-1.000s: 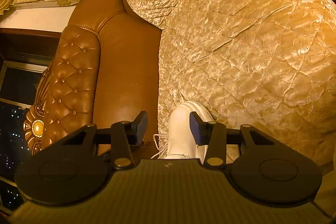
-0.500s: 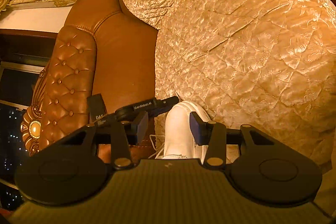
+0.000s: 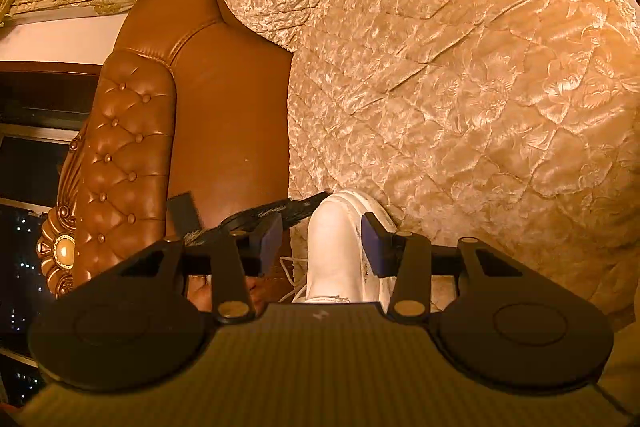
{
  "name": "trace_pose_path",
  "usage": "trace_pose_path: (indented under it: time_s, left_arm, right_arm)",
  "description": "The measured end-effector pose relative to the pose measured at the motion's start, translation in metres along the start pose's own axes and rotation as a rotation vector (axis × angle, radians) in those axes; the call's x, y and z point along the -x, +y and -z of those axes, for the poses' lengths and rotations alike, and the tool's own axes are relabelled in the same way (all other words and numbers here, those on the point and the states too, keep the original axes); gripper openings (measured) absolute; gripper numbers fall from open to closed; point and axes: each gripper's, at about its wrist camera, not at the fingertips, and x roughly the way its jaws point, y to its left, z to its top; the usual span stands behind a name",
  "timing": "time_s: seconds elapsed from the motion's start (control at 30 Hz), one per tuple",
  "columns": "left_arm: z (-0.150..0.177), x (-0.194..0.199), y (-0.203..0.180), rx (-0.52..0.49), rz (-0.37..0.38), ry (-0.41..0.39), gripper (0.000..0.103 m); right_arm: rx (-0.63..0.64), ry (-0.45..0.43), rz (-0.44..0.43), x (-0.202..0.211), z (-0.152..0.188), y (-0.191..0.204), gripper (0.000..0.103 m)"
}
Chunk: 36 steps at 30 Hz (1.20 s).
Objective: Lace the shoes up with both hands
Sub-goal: 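Carry the held lace with the left gripper to the white sneaker's eyelets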
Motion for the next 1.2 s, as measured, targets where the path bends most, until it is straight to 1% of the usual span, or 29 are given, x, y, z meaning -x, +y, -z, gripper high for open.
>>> trace_pose_path:
  time_s: [0.1,0.17,0.27,0.37,0.47,0.53,0.6,0.63,0.67,0.73,0.8,0.83,0.87,0.9,1.03,1.07,1.13,1.2]
  left_arm:
    - [-0.007,0.019,-0.017,-0.047,0.061,-0.030,0.003]
    - [-0.014,0.031,-0.017,-0.097,0.099,-0.036,0.003]
    - [-0.020,0.057,-0.023,-0.147,0.136,-0.051,0.003]
    - [-0.024,0.087,-0.026,-0.190,0.147,-0.072,0.003]
    - [-0.024,0.111,-0.028,-0.203,0.166,-0.083,0.003]
    - [-0.026,0.112,-0.029,-0.226,0.185,-0.082,0.003]
    - [-0.024,0.116,-0.034,-0.250,0.202,-0.078,0.003]
    - [-0.024,0.116,-0.037,-0.265,0.213,-0.074,0.003]
    - [-0.025,0.112,-0.040,-0.279,0.225,-0.068,0.003]
    - [-0.027,0.100,-0.046,-0.308,0.250,-0.051,0.003]
    - [-0.028,0.091,-0.053,-0.334,0.274,-0.022,0.003]
    - [-0.029,0.085,-0.057,-0.355,0.279,-0.007,0.003]
    - [-0.031,0.078,-0.061,-0.380,0.280,0.008,0.003]
    - [-0.032,0.072,-0.065,-0.405,0.282,0.024,0.003]
    - [-0.039,0.048,-0.085,-0.509,0.288,0.088,0.003]
    - [-0.039,0.044,-0.093,-0.547,0.291,0.107,0.003]
    - [-0.036,0.038,-0.109,-0.633,0.298,0.151,0.003]
    - [-0.025,0.040,-0.127,-0.732,0.298,0.205,0.003]
  right_arm:
    - [0.002,0.014,0.002,-0.003,0.001,0.000,0.051]
    - [0.015,0.035,0.008,-0.006,0.002,0.001,0.051]
    - [0.068,0.065,0.040,-0.011,0.006,0.009,0.051]
    - [0.176,0.102,0.095,-0.015,0.016,0.026,0.051]
    - [0.357,0.165,0.123,-0.018,0.040,0.064,0.051]
    - [0.449,0.218,0.080,-0.020,0.058,0.094,0.051]
    - [0.581,0.266,0.040,-0.025,0.076,0.129,0.051]
    - [0.648,0.280,0.044,-0.027,0.082,0.145,0.051]
    - [0.709,0.298,0.058,-0.031,0.088,0.161,0.051]
    - [0.785,0.335,0.081,-0.039,0.097,0.184,0.051]
    - [0.830,0.380,0.091,-0.049,0.109,0.201,0.051]
    - [0.883,0.401,0.117,-0.055,0.118,0.206,0.051]
    - [0.945,0.400,0.165,-0.059,0.127,0.210,0.051]
    - [0.972,0.379,0.180,-0.060,0.134,0.211,0.050]
    - [0.845,0.239,0.217,-0.033,0.124,0.203,0.050]
    - [0.799,0.227,0.214,-0.024,0.118,0.196,0.050]
    - [0.693,0.225,0.204,-0.002,0.096,0.170,0.050]
    - [0.643,0.206,0.242,0.013,0.088,0.156,0.050]
